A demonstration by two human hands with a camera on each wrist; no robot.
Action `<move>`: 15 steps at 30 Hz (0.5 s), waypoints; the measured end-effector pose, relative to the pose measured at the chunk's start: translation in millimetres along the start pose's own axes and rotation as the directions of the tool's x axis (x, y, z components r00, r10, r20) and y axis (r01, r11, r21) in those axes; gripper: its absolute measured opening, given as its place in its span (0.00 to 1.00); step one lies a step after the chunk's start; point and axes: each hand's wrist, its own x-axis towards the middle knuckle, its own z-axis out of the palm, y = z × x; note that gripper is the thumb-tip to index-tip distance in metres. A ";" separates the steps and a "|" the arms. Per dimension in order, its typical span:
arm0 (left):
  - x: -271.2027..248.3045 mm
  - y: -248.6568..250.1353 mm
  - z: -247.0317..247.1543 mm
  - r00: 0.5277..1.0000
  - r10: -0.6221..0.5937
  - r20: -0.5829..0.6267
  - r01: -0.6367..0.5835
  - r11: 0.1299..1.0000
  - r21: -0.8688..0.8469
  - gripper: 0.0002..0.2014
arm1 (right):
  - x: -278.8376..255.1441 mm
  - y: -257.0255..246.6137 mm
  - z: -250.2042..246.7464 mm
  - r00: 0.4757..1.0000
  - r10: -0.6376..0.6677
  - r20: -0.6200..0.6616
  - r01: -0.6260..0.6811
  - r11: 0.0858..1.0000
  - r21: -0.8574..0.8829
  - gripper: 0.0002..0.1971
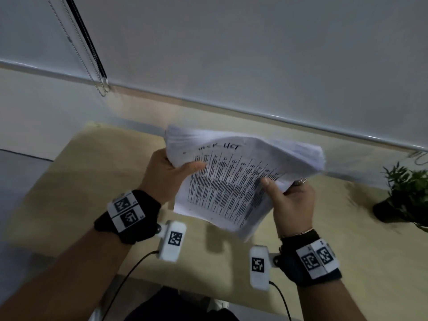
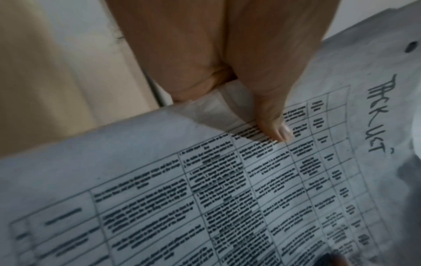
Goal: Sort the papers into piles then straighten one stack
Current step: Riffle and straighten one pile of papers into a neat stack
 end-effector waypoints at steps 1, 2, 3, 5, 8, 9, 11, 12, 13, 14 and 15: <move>-4.8 -9.7 1.8 0.998 -0.056 0.005 0.056 0.998 0.041 0.09 | -4.0 8.2 1.0 0.999 0.046 0.016 -0.045 0.998 -0.046 0.14; -10.2 -18.2 3.4 0.991 -0.128 0.026 0.126 0.990 0.059 0.08 | -8.5 18.3 1.9 0.994 0.103 0.033 -0.100 0.990 -0.098 0.14; -14.7 -25.6 4.7 0.984 -0.168 0.055 0.163 0.983 0.083 0.10 | -12.1 26.2 1.8 0.987 0.152 0.044 -0.145 0.979 -0.143 0.14; -19.0 -29.9 7.5 0.982 -0.170 0.080 0.158 0.978 0.136 0.13 | -14.6 32.6 2.1 0.986 0.164 0.042 -0.154 0.972 -0.179 0.13; -19.2 -29.5 10.5 0.983 -0.186 -0.008 0.185 0.973 0.140 0.08 | -13.9 25.2 4.6 0.991 0.135 0.014 -0.131 0.978 -0.162 0.11; -20.4 -27.7 12.1 0.983 -0.180 -0.049 0.184 0.975 0.125 0.06 | -13.7 20.6 4.9 0.994 0.108 0.010 -0.105 0.980 -0.172 0.09; -23.0 -20.5 13.3 0.989 -0.102 -0.104 0.115 0.985 0.126 0.04 | -14.8 8.9 6.7 1.000 0.011 -0.002 -0.011 0.972 -0.236 0.08; -24.1 -15.2 14.5 0.992 -0.028 -0.126 0.048 0.986 0.162 0.07 | -15.2 3.4 6.5 0.998 -0.061 -0.010 0.056 0.958 -0.282 0.10; -25.3 -14.1 13.9 0.989 0.049 -0.137 -0.023 0.982 0.186 0.07 | -16.2 -0.7 5.7 0.991 -0.130 -0.016 0.119 0.942 -0.313 0.12; -26.2 -12.5 13.7 0.984 0.106 -0.140 -0.077 0.978 0.196 0.04 | -17.5 -2.2 4.9 0.983 -0.181 -0.012 0.167 0.928 -0.333 0.14; -27.6 -13.4 14.2 0.978 0.139 -0.155 -0.103 0.970 0.220 0.05 | -18.7 0.0 4.0 0.976 -0.220 0.005 0.206 0.904 -0.374 0.14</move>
